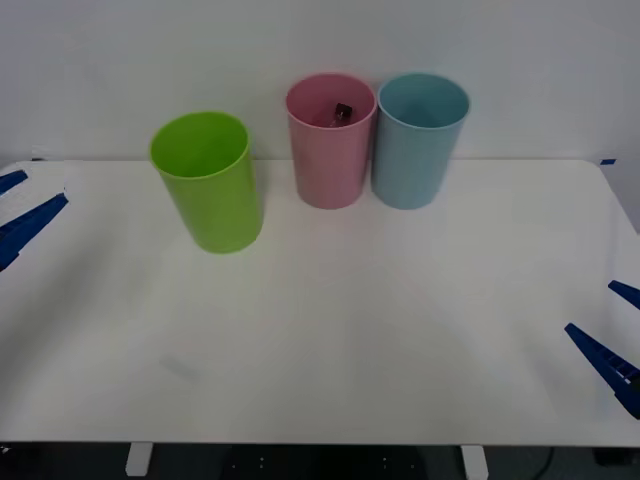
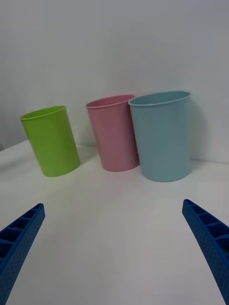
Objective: Grasp the object on the table and drop it into the matching bin: aluminum can to the light blue bin, PET bottle to the pink bin.
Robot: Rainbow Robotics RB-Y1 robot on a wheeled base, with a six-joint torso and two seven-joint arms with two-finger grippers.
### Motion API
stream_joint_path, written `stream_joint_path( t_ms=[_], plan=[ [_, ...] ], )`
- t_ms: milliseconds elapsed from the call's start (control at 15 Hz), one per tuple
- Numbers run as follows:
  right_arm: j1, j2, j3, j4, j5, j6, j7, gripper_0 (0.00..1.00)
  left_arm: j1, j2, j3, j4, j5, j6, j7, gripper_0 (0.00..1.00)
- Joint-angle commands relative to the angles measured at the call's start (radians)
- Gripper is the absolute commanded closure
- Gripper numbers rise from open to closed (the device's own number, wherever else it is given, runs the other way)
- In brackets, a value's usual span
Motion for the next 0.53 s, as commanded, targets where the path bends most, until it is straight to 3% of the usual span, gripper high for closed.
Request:
stream_joint_path(
  t_ms=[67, 267, 533],
  plan=[
    [0.000, 0.000, 0.000, 0.000, 0.000, 0.000, 0.000, 0.00, 0.144, 0.000, 0.097, -0.036, -0.005, -0.074, -0.006, 0.00],
    [0.000, 0.000, 0.000, 0.000, 0.000, 0.000, 0.000, 0.00, 0.265, 0.000, 0.170, -0.040, -0.011, -0.159, -0.025, 0.00],
    [0.000, 0.000, 0.000, 0.000, 0.000, 0.000, 0.000, 0.00, 0.386, 0.000, 0.192, -0.039, -0.011, -0.185, -0.087, 0.00]
  ],
)
